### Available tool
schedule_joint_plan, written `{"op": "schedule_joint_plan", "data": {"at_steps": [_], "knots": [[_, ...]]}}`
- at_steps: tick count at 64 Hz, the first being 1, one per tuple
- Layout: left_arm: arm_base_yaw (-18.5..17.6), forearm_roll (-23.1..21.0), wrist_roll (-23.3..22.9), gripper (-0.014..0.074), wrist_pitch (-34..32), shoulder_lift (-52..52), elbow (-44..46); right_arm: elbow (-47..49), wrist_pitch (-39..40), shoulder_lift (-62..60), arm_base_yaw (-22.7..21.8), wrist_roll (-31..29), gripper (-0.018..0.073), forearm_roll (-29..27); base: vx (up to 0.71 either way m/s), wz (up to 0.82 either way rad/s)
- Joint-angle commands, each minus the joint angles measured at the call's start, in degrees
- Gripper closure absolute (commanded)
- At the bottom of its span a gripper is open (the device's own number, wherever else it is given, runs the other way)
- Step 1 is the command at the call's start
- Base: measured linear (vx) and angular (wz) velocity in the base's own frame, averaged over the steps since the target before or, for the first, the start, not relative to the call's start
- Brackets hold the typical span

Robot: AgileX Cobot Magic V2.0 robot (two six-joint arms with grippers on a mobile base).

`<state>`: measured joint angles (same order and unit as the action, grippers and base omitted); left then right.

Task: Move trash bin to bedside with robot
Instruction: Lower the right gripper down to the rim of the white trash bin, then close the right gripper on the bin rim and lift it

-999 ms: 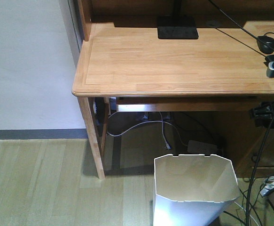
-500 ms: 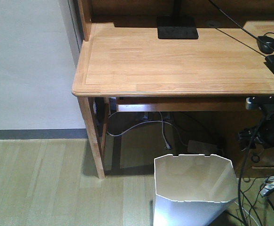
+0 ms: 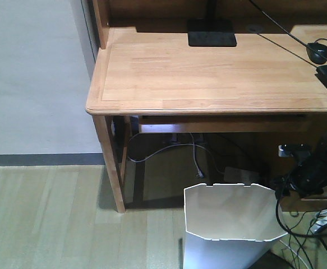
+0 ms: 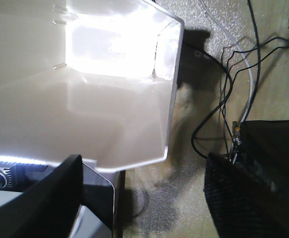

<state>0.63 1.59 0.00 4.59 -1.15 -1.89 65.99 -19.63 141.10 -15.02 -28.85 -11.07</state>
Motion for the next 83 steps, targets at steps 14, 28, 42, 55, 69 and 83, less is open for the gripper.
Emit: {"op": "schedule_joint_plan", "data": {"at_steps": [14, 28, 42, 55, 69, 83], "knots": [[-0.36, -0.54, -0.79, 0.0603, -4.22, -0.43, -0.66, 13.93, -1.30, 11.57, -0.55, -0.62, 0.0064, 0.60, 0.00, 0.00], [-0.36, -0.54, -0.79, 0.0603, -4.22, -0.43, -0.66, 22.78, -4.54, 19.68, -0.55, -0.56, 0.0064, 2.41, 0.00, 0.00], [-0.36, -0.54, -0.79, 0.0603, -4.22, -0.43, -0.66, 28.90, -6.15, 25.35, -0.55, -0.34, 0.0064, 3.41, 0.00, 0.00], [-0.36, -0.54, -0.79, 0.0603, -4.22, -0.43, -0.66, 33.40, -6.80, 29.05, -0.55, -0.28, 0.0065, 3.29, 0.00, 0.00], [-0.36, -0.54, -0.79, 0.0603, -4.22, -0.43, -0.66, 37.92, -8.80, 33.03, -0.55, -0.10, 0.0119, 3.30, 0.00, 0.00], [-0.36, -0.54, -0.79, 0.0603, -4.22, -0.43, -0.66, 41.09, -11.82, 34.71, -0.55, 0.29, 0.0508, 2.99, 0.00, 0.00]]}}
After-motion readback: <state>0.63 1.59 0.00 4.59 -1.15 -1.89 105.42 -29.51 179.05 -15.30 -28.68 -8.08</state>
